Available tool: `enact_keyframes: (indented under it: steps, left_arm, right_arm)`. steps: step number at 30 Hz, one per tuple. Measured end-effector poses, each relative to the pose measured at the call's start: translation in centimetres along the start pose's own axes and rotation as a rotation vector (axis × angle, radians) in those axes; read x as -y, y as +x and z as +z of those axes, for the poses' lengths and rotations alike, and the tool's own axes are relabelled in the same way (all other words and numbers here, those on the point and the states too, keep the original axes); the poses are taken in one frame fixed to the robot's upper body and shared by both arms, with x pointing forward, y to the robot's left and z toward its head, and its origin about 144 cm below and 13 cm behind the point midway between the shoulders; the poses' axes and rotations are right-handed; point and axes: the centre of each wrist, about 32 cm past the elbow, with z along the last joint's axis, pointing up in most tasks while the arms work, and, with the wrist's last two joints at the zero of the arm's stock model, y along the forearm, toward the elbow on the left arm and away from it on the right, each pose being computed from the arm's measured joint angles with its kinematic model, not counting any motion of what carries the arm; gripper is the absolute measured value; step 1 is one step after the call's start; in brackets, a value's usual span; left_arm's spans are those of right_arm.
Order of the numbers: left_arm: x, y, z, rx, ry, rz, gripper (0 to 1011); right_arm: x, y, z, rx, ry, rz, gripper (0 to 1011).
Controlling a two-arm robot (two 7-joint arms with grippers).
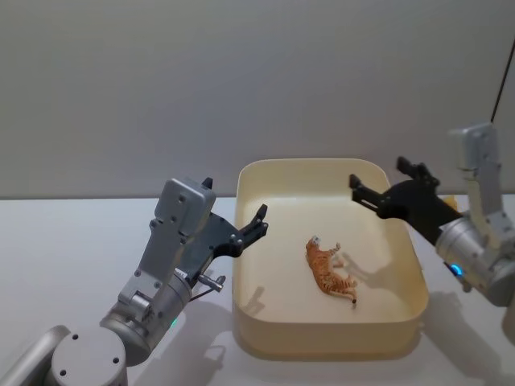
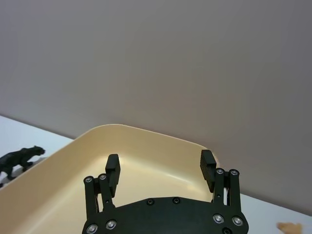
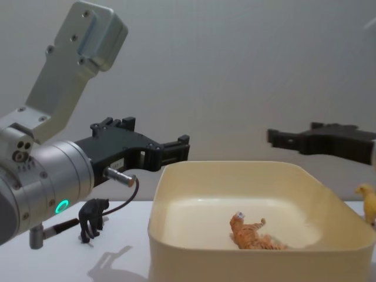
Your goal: Pick up the toy alternately with two hands and place it into the central storage box.
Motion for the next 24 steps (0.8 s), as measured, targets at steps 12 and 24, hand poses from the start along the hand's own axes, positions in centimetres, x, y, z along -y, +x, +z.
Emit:
enact_keyframes:
  steps: [12, 24]
  left_arm:
    - [0.0, 0.0, 0.0, 0.0, 0.0, 0.0, 1002]
    - [0.0, 0.0, 0.0, 0.0, 0.0, 0.0, 1001]
  right_arm:
    - [4.3, 3.1, -0.8, 0.023, -0.022, -0.168, 1001]
    - [7.6, 5.0, -2.4, 0.034, -0.105, -0.265, 1001]
